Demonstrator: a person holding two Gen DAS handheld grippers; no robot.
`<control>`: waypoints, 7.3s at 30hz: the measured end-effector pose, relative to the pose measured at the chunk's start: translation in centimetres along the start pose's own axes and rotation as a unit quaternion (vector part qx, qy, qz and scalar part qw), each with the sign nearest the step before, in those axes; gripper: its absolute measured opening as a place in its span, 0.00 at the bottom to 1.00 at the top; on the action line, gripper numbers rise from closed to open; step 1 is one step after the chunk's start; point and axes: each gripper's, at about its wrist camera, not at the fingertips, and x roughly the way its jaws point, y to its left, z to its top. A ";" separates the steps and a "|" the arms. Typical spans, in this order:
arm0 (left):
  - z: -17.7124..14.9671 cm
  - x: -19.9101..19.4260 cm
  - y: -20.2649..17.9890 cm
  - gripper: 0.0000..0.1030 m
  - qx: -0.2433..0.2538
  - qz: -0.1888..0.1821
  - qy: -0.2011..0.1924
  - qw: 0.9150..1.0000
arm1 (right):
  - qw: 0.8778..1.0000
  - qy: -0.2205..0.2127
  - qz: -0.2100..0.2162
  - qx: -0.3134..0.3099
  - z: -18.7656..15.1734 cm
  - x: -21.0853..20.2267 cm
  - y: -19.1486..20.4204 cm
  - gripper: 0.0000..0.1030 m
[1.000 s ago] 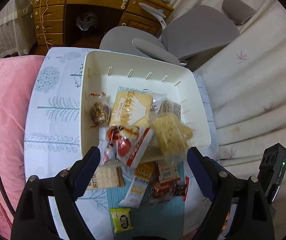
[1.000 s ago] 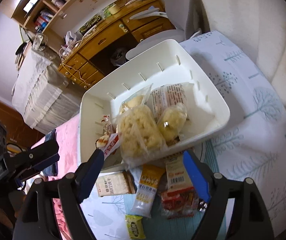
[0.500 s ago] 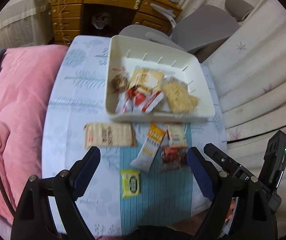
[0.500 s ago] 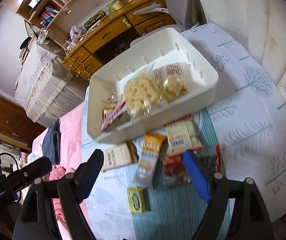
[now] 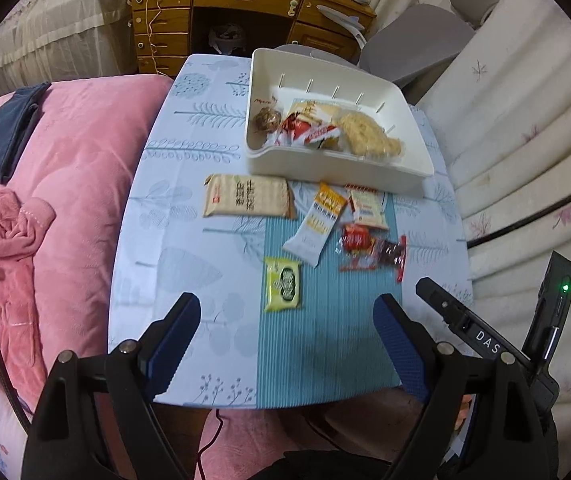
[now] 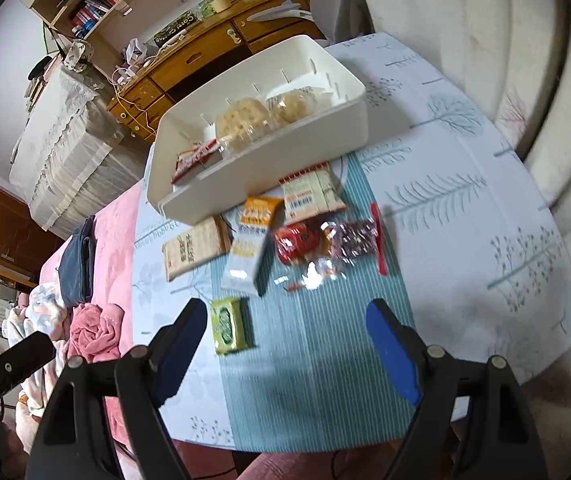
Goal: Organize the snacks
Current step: 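Move both tools back over the remaining snacks, then grasp the dark candy bag with the right tool while the left tool grasps the green pineapple-cake pack, then carry both snacks into the white tray and open both tools, then move both tools back toward the remaining snacks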
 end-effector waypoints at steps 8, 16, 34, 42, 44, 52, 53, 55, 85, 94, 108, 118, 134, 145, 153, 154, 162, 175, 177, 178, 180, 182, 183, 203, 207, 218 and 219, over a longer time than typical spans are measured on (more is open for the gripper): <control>-2.8 0.8 -0.1 0.85 0.022 0.018 -0.005 1.000 | 1.000 -0.022 -0.002 0.005 -3.1 0.1 -2.0 0.86; -4.2 4.5 0.5 0.85 0.050 0.004 0.011 0.999 | 0.999 -0.032 -0.010 0.024 -4.4 1.8 -3.7 0.91; 0.1 14.3 -1.1 0.85 0.091 0.026 0.101 0.990 | 0.992 -0.085 -0.097 -0.008 -0.1 8.1 -5.0 0.90; 0.8 18.1 -3.1 0.85 0.114 0.071 0.150 0.980 | 0.991 -0.059 -0.114 -0.027 1.9 10.9 -4.7 0.79; 0.8 18.8 -3.1 0.85 0.107 0.072 0.160 0.979 | 0.991 -0.050 -0.119 -0.034 2.0 11.3 -4.5 0.75; 0.7 21.0 -2.7 0.70 0.079 0.083 0.183 0.976 | 0.988 -0.026 -0.139 -0.057 2.3 12.7 -4.4 0.71; 0.7 21.2 -2.6 0.68 0.076 0.084 0.186 0.976 | 0.988 -0.023 -0.142 -0.059 2.5 13.0 -4.4 0.70; 0.5 21.6 -2.6 0.62 0.070 0.085 0.189 0.976 | 0.988 -0.023 -0.141 -0.065 2.6 13.1 -4.5 0.69; -0.3 21.3 1.8 0.35 -0.050 0.093 0.151 0.983 | 0.995 0.062 -0.061 -0.056 3.3 10.6 -8.0 0.43; 1.0 16.3 2.5 0.35 -0.060 0.081 0.136 0.986 | 0.997 0.040 -0.025 -0.068 4.6 5.8 -7.7 0.43; 7.2 6.8 -0.8 0.35 -0.014 0.066 0.108 0.992 | 0.995 -0.002 0.038 -0.097 10.3 0.7 -2.8 0.44; 14.3 7.1 -2.9 0.35 0.035 0.038 0.096 0.994 | 0.994 -0.019 0.038 -0.099 14.6 2.3 0.6 0.44; 21.4 13.9 -5.0 0.35 0.081 -0.034 0.050 0.995 | 0.996 -0.019 0.021 -0.087 18.4 9.5 0.8 0.44; 21.2 14.8 -5.4 0.68 0.050 -0.004 0.036 0.998 | 0.998 -0.024 0.026 -0.054 19.5 9.9 -1.1 0.46; 19.6 11.6 -5.6 0.73 -0.001 0.023 0.020 1.000 | 0.995 -0.019 0.053 -0.079 20.2 8.1 -1.2 0.63; 19.4 11.1 -5.7 0.73 -0.004 0.026 0.018 0.999 | 0.994 -0.022 0.058 -0.085 20.1 7.6 -1.1 0.64; 16.3 6.5 -6.5 0.73 -0.022 0.036 -0.018 0.999 | 0.991 -0.027 0.087 -0.097 18.9 4.6 -1.2 0.71; 6.5 0.9 -5.9 0.74 -0.065 0.047 -0.034 0.996 | 0.988 -0.002 0.109 -0.112 13.5 0.9 -2.6 0.79; 5.2 0.6 -5.6 0.74 -0.068 0.050 -0.032 0.996 | 0.988 0.007 0.110 -0.108 12.6 0.6 -2.9 0.79; 4.5 0.4 -5.5 0.74 -0.069 0.051 -0.031 0.996 | 0.988 0.011 0.112 -0.105 11.9 0.5 -3.2 0.79; 3.4 0.2 -5.0 0.74 -0.070 0.055 -0.029 0.996 | 0.988 0.017 0.113 -0.101 11.1 0.4 -3.4 0.79; 2.4 0.1 -4.5 0.74 -0.070 0.059 -0.029 0.995 | 0.989 0.026 0.113 -0.096 10.2 0.4 -3.6 0.79; 1.9 0.2 -4.2 0.74 -0.071 0.062 -0.029 0.995 | 0.989 0.033 0.113 -0.093 9.8 0.5 -3.7 0.79; 2.9 4.0 2.2 0.74 0.073 0.048 -0.010 0.996 | 0.987 0.125 0.081 0.055 4.8 5.3 -2.6 0.85; 3.7 5.6 3.2 0.74 0.127 0.034 0.011 0.991 | 0.986 0.112 0.056 0.107 3.4 6.4 -2.2 0.85; 7.2 9.3 6.5 0.74 0.294 -0.014 0.020 0.956 | 0.986 0.030 -0.049 0.155 0.1 9.0 1.4 0.85; 7.4 9.6 6.6 0.74 0.302 -0.019 0.020 0.953 | 0.986 0.022 -0.057 0.153 -0.1 9.1 1.8 0.85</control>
